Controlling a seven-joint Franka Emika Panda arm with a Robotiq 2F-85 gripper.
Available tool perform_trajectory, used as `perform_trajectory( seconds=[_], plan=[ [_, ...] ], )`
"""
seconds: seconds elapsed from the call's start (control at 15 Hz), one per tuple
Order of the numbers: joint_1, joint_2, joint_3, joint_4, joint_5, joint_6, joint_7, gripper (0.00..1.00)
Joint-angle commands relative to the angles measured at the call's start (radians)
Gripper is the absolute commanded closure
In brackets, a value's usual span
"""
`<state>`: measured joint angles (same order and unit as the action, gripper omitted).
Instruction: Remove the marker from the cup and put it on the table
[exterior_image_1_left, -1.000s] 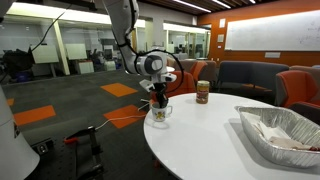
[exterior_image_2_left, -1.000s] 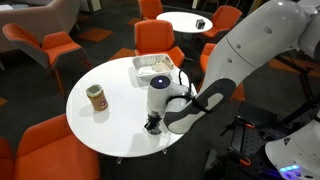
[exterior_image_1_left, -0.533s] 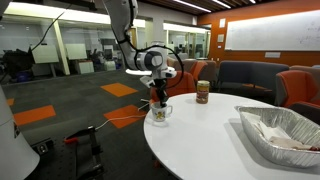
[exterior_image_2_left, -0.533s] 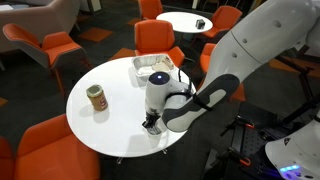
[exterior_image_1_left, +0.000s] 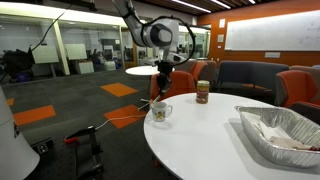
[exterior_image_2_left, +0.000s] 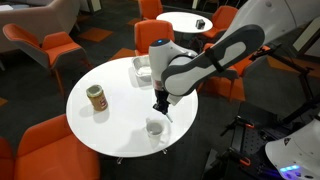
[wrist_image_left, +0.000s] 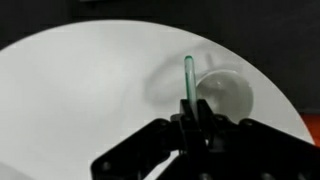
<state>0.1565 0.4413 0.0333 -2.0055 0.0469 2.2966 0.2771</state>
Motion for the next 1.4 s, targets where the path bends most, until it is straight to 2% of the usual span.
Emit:
perform_trajectory(
  seconds=[0.0, 0.27, 0.53, 1.0, 1.07, 1.13, 1.2, 1.33],
  plan=[
    [-0.050, 0.015, -0.008, 0.034, 0.011, -0.131, -0.052, 0.97],
    [-0.084, 0.119, -0.018, 0.049, 0.011, -0.079, -0.062, 0.97],
    [-0.079, 0.250, -0.059, 0.102, -0.030, -0.023, -0.045, 0.97],
    [-0.117, 0.386, -0.140, 0.259, -0.077, -0.087, -0.053, 0.97],
    [-0.127, 0.400, -0.147, 0.281, -0.076, -0.109, -0.050, 0.95],
    [-0.133, 0.410, -0.155, 0.296, -0.079, -0.127, -0.045, 0.63],
    [-0.138, 0.415, -0.161, 0.307, -0.081, -0.141, -0.041, 0.62],
    [-0.147, 0.403, -0.155, 0.302, -0.070, -0.128, -0.042, 0.49]
  ],
)
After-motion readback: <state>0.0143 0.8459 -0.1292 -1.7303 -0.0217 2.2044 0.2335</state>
